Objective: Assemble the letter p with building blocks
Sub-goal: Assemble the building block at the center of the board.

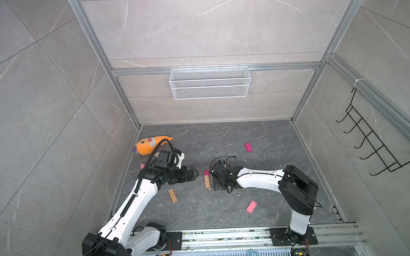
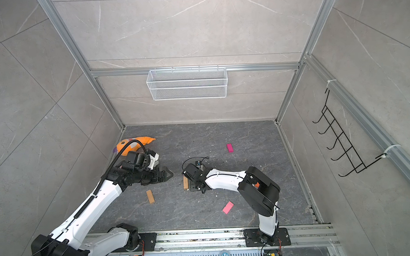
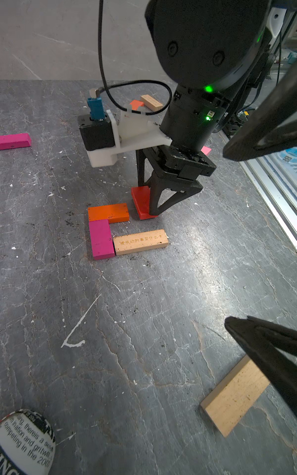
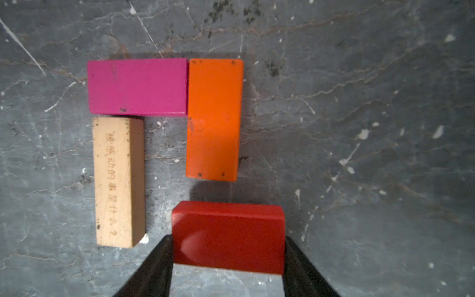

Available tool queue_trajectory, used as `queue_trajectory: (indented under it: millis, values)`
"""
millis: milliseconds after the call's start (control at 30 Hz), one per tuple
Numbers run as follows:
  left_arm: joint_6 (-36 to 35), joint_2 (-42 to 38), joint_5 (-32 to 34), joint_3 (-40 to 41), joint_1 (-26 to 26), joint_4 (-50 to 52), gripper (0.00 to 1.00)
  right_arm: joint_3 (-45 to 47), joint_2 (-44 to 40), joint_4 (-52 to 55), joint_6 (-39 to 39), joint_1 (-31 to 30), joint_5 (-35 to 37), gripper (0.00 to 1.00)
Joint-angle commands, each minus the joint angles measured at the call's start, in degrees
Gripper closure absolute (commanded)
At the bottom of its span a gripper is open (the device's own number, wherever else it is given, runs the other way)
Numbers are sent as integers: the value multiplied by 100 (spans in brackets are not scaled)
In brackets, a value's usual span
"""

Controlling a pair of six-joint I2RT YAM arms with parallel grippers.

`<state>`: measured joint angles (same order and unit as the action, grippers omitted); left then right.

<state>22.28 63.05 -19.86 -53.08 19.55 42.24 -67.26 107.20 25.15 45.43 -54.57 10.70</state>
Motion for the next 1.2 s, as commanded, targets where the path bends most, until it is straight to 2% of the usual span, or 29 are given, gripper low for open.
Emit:
queue_trajectory:
  millis: [0,1167]
  values:
    - [-145,-23,-72,-109,-46,100,2,-216,168,138,-18,42,-23,39]
    - [-174,9,-141,-113,-58,113,2,-559,572,52,133,68,-272,36]
